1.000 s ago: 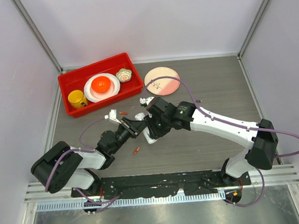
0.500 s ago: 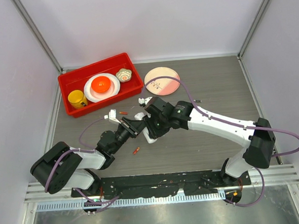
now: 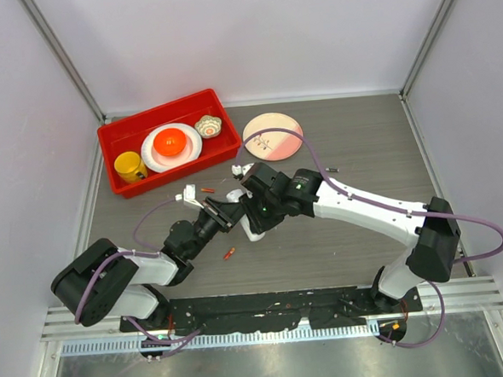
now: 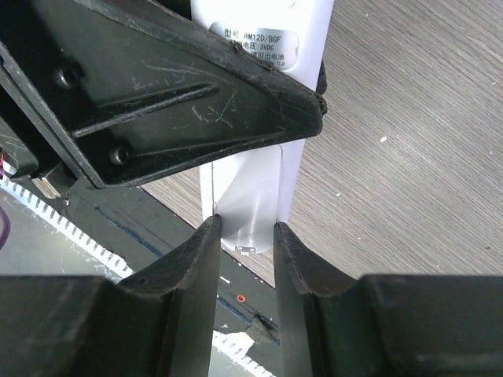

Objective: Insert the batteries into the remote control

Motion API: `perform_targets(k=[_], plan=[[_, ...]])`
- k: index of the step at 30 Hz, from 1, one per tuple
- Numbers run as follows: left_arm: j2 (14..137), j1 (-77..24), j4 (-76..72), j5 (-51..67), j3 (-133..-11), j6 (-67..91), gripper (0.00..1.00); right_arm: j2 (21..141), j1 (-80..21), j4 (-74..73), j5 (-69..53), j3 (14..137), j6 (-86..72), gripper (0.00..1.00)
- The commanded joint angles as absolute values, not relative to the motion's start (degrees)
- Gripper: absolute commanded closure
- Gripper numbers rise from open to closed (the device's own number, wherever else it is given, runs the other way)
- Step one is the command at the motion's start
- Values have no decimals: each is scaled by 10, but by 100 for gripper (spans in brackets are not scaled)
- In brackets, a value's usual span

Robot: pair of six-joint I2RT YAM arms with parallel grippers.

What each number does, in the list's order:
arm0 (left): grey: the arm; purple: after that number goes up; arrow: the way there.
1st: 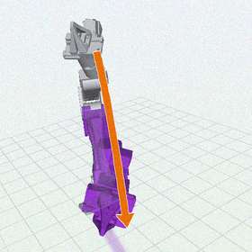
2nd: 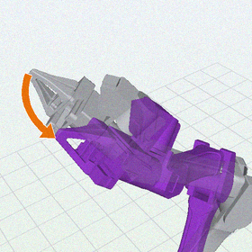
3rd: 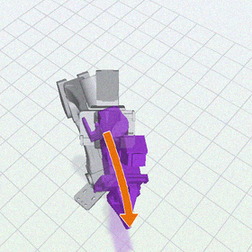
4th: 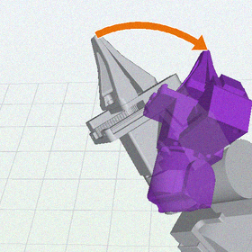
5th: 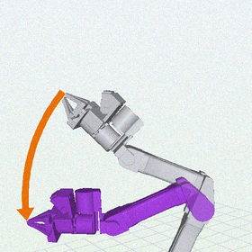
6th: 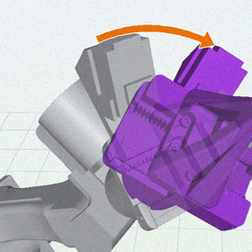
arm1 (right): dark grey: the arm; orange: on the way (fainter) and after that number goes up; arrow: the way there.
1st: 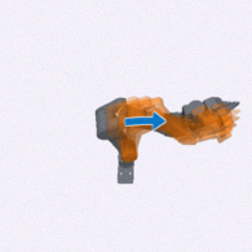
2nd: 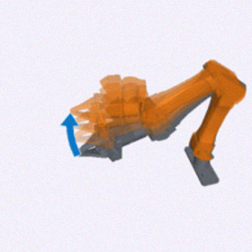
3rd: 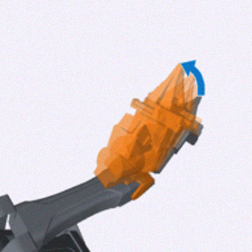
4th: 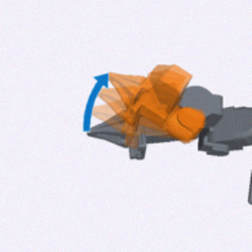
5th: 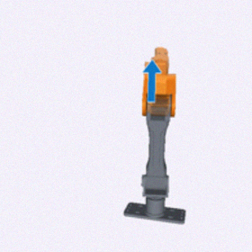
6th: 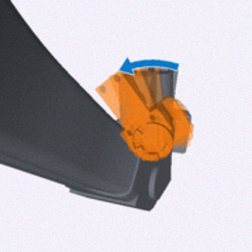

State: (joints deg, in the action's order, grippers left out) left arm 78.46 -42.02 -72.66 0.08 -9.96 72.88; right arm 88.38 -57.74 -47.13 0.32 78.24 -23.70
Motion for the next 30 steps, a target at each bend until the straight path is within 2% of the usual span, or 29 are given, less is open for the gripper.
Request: perform_targets(k=[1,30], plan=[[770,-436,-886,31,-105,722,100,889,-574,-414,11,813,-241,80],[774,-446,-886,34,-112,718,100,896,-548,-337,-51,805,-276,77]])
